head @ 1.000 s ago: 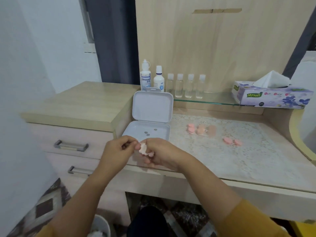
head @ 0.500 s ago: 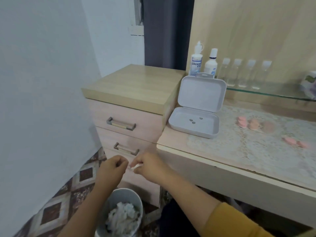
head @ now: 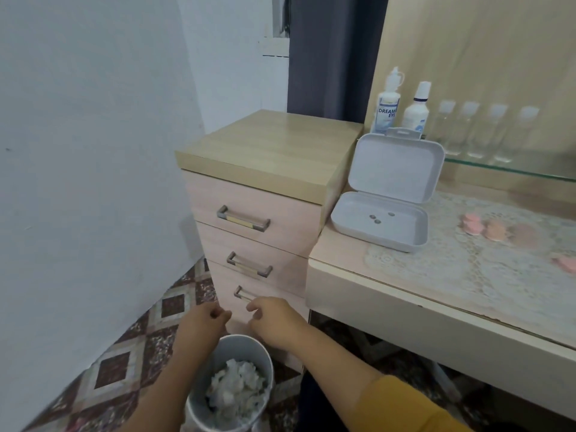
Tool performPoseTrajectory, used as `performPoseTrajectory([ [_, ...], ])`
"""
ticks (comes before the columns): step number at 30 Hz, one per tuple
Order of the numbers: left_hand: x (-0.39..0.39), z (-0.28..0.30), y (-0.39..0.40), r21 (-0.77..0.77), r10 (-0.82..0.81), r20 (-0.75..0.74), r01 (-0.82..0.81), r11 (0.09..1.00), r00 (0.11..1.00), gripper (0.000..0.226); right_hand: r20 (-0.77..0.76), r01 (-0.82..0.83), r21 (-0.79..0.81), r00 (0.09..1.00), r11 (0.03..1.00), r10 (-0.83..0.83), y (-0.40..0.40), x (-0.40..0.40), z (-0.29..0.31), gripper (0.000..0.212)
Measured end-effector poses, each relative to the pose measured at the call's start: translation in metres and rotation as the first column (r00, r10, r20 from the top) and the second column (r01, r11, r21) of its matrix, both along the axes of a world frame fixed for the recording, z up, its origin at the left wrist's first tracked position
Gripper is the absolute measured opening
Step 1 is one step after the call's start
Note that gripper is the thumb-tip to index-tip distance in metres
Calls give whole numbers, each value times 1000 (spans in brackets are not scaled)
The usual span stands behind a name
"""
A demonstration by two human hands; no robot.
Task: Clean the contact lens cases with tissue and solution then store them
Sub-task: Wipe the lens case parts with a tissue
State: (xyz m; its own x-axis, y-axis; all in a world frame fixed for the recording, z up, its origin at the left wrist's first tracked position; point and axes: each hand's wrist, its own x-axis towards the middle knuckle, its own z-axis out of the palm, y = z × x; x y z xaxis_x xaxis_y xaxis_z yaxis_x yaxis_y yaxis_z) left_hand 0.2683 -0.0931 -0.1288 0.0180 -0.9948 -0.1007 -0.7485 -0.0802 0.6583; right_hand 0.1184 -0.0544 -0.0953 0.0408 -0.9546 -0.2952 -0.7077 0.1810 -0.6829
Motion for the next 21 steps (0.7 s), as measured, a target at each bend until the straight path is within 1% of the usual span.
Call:
performPoseTrajectory([
  [3, -16, 12, 2, -65, -8, -31, 6, 998, 999, 24, -9, 31, -129, 999, 991, -32, 7, -7, 18, 34],
  [5, -31, 25, 5, -143, -46, -60, 37, 989, 997, 26, 18, 60, -229, 998, 971, -58, 14, -15, 34, 31],
  [8, -61, 50, 13, -267, -117, -137, 78, 961, 984, 27, 80, 152, -397, 988, 905, -130, 25, -33, 56, 26],
  [10, -82, 68, 19, -346, -196, -210, 115, 931, 958, 25, 164, 250, -464, 967, 850, -195, 30, -50, 68, 25],
  [12, -104, 83, 23, -384, -268, -261, 155, 910, 927, 25, 260, 357, -489, 930, 796, -258, 37, -72, 80, 24],
  [16, -150, 107, 30, -388, -325, -346, 181, 904, 880, 21, 438, 528, -487, 837, 695, -329, 54, -122, 102, 21],
  [18, -172, 117, 35, -419, -374, -349, 213, 882, 859, 22, 480, 598, -474, 791, 646, -379, 61, -148, 109, 26],
  [21, -203, 132, 38, -465, -430, -326, 253, 848, 842, 23, 483, 652, -478, 755, 588, -445, 68, -186, 118, 27],
])
